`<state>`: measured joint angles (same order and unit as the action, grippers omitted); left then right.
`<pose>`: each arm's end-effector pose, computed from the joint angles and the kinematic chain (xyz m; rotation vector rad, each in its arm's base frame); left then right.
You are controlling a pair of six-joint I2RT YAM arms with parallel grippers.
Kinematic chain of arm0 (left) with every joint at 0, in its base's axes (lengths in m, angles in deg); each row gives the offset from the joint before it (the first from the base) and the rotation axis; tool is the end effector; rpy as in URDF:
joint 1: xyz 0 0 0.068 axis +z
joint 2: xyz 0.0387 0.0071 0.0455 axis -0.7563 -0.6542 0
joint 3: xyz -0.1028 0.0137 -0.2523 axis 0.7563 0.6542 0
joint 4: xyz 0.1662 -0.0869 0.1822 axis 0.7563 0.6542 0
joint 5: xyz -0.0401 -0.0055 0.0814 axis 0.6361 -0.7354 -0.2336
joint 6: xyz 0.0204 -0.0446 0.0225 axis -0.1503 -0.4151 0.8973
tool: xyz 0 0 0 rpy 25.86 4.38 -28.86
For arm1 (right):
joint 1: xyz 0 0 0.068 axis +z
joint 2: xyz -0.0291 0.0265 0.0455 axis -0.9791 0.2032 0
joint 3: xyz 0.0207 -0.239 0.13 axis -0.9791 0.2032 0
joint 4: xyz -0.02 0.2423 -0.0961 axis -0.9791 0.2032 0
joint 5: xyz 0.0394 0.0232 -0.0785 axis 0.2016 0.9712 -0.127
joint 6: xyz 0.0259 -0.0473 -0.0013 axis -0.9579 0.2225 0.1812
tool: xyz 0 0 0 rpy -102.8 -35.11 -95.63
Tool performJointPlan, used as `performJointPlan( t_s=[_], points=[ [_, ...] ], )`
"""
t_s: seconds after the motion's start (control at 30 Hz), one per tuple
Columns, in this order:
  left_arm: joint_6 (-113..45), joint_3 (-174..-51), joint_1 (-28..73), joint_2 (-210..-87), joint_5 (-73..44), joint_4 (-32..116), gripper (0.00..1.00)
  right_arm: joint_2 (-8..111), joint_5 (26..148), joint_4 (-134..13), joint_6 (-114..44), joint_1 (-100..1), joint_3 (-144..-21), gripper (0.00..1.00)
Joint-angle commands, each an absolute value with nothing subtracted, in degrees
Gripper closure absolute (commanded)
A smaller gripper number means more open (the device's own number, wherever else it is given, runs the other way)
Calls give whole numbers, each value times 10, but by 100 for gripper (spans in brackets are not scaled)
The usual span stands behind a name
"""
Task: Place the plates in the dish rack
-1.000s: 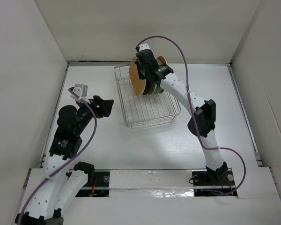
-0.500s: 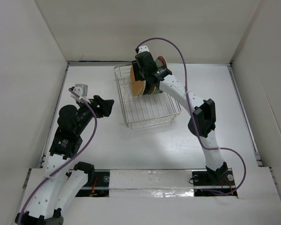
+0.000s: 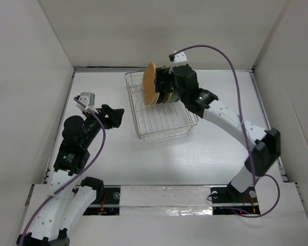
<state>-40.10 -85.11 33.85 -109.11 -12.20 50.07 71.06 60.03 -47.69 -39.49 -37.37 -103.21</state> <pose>0.1424 -0.0456 0.3695 0.1101 1.5561 -0.6017 0.3248 0.2657 0.3834 -0.2513 1.8521 0.3113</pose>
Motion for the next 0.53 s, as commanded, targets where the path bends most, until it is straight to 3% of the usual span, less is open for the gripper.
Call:
performJointPlan(
  t_s=[0.0, 0.3, 0.5],
  points=[
    [-402, -852, 338, -1064, -130, 476, 30, 582, 570, -643, -391, -360, -919, 8],
    [-404, -846, 338, -1020, -155, 465, 30, 301, 477, -743, -444, -367, -571, 9],
    [-415, -845, 338, -1026, -166, 462, 28, 229, 501, -691, -463, -393, -523, 9]
  ],
)
